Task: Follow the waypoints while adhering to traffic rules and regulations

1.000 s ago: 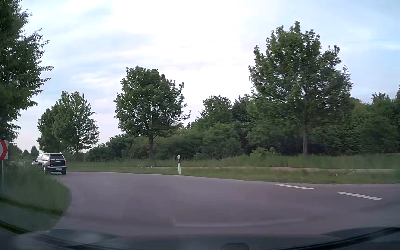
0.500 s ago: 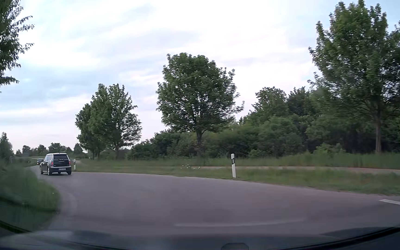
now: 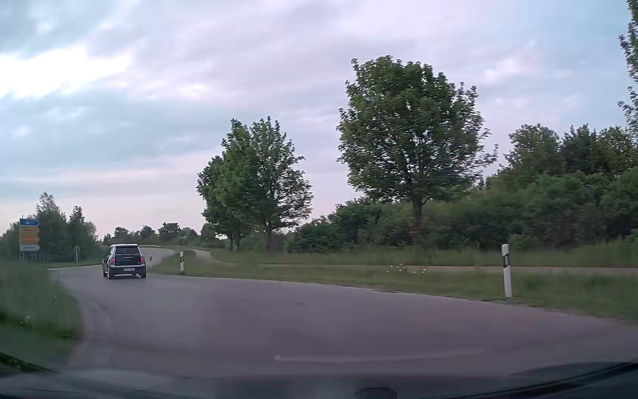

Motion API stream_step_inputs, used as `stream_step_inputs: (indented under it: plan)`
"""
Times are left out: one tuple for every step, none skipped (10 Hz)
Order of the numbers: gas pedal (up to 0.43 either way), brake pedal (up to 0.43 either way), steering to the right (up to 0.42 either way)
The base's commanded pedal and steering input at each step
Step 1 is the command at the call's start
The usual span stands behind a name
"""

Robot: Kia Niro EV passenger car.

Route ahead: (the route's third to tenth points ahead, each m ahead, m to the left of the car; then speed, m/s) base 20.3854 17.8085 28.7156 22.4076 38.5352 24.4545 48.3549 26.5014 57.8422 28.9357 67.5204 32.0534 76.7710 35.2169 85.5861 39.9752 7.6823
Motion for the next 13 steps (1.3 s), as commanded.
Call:
stream_step_inputs:
  plan:
    - [0.138,0.0,-0.242]
    - [0.138,0.0,-0.242]
    - [0.138,0.0,-0.241]
    - [0.15,0.0,-0.24]
    - [0.15,0.0,-0.237]
    - [0.157,0.0,-0.232]
    - [0.169,0.0,-0.225]
    - [0.177,0.0,-0.214]
    - [0.177,0.0,-0.202]
    - [0.177,0.0,-0.18]
    - [0.177,0.0,-0.163]
    - [0.197,0.0,-0.155]
    - [0.197,0.0,-0.153]
